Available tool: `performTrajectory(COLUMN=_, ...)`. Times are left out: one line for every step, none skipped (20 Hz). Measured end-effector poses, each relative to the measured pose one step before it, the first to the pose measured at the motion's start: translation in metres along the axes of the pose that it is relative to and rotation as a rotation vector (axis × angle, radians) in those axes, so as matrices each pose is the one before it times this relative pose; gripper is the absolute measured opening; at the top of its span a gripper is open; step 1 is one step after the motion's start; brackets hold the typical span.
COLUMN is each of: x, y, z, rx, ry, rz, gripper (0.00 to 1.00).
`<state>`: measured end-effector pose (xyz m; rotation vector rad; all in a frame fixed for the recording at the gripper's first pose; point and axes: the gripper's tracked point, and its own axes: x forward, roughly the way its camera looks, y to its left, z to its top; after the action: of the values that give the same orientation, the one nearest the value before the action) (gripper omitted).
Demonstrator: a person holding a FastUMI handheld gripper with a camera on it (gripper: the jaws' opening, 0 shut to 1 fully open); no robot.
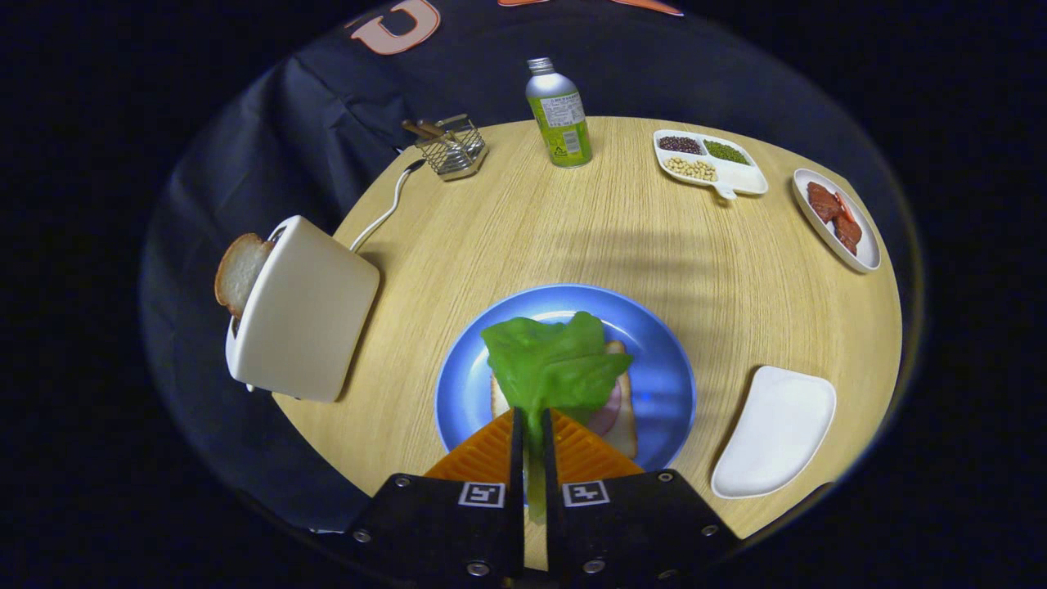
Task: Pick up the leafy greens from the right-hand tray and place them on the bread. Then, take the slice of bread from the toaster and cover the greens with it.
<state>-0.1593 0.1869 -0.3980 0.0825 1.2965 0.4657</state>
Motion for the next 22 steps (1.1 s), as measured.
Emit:
performTrajectory(x=-0.00075, y=-0.00063, z=-0.00158, rx=-0.01426, ry=-0.00076, rz=-0.0062, gripper=0.15)
performTrajectory(x=-0.00075, y=-0.00053, z=0.0011, rx=-0.00506, ry=-0.00374, rz=-0.00423, gripper=0.22)
performTrajectory(x=-0.00191, y=-0.00024, z=0.00076, rx=0.00367, ry=-0.00587, rz=-0.00901, gripper=0.28)
performTrajectory(x=-0.00352, y=0.00021, z=0.00468, rx=0.00858, ry=-0.01451, rz=-0.00296, gripper=0.39)
performTrajectory(x=-0.00463, y=0.00309, z=0.0044, rx=0.0087, ry=-0.01852, rz=0.0021, gripper=0.44)
performTrajectory(x=-0.00488, y=0.00294, z=0.0054, rx=0.00562, ry=-0.0148, rz=0.00127, gripper=0.52)
performTrajectory(x=-0.00604, y=0.00444, z=0.00662, rx=0.00201, ry=-0.0179, rz=0.00284, gripper=0.54)
performTrajectory(x=-0.00617, y=0.00331, z=0.00827, rx=0.0021, ry=-0.01813, rz=-0.00162, gripper=0.6)
performTrajectory(x=-0.00773, y=0.00491, z=0.00876, rx=0.00488, ry=-0.01821, rz=0.00308, gripper=0.66)
performTrajectory(x=-0.00799, y=0.00688, z=0.01099, rx=0.01016, ry=-0.01854, rz=0.00567, gripper=0.71)
performTrajectory(x=-0.00842, y=0.00982, z=0.01169, rx=0.00926, ry=-0.02309, rz=0.01335, gripper=0.74)
performTrajectory(x=-0.00703, y=0.00926, z=0.01169, rx=0.00571, ry=-0.02136, rz=0.00735, gripper=0.8)
performTrajectory(x=-0.00648, y=0.00951, z=0.01215, rx=0.0012, ry=-0.02297, rz=0.00592, gripper=0.83)
performTrajectory(x=-0.00521, y=0.00962, z=0.0109, rx=0.00001, ry=-0.01552, rz=0.00574, gripper=0.89)
performTrajectory(x=-0.00363, y=0.0096, z=0.00898, rx=-0.00053, ry=-0.00874, rz=0.00449, gripper=0.93)
performTrajectory(x=-0.00169, y=0.01053, z=0.00762, rx=0.00067, ry=-0.00073, rz=-0.00035, gripper=0.99)
performTrajectory(x=-0.00237, y=0.01103, z=0.00513, rx=-0.0035, ry=0.00386, rz=0.00452, gripper=0.99)
performTrajectory(x=-0.00103, y=0.01325, z=0.00537, rx=-0.00953, ry=0.00341, rz=0.00926, gripper=0.98)
performTrajectory(x=0.00182, y=0.01437, z=0.00382, rx=-0.01759, ry=0.00619, rz=0.00855, gripper=0.98)
performTrajectory(x=0.00264, y=0.01437, z=0.00258, rx=-0.01838, ry=0.00915, rz=0.00899, gripper=0.99)
performTrajectory(x=0.00174, y=0.01525, z=0.00253, rx=-0.01573, ry=0.01283, rz=0.00961, gripper=0.99)
performTrajectory(x=0.0021, y=0.01651, z=0.00218, rx=-0.01345, ry=0.01068, rz=0.01873, gripper=0.98)
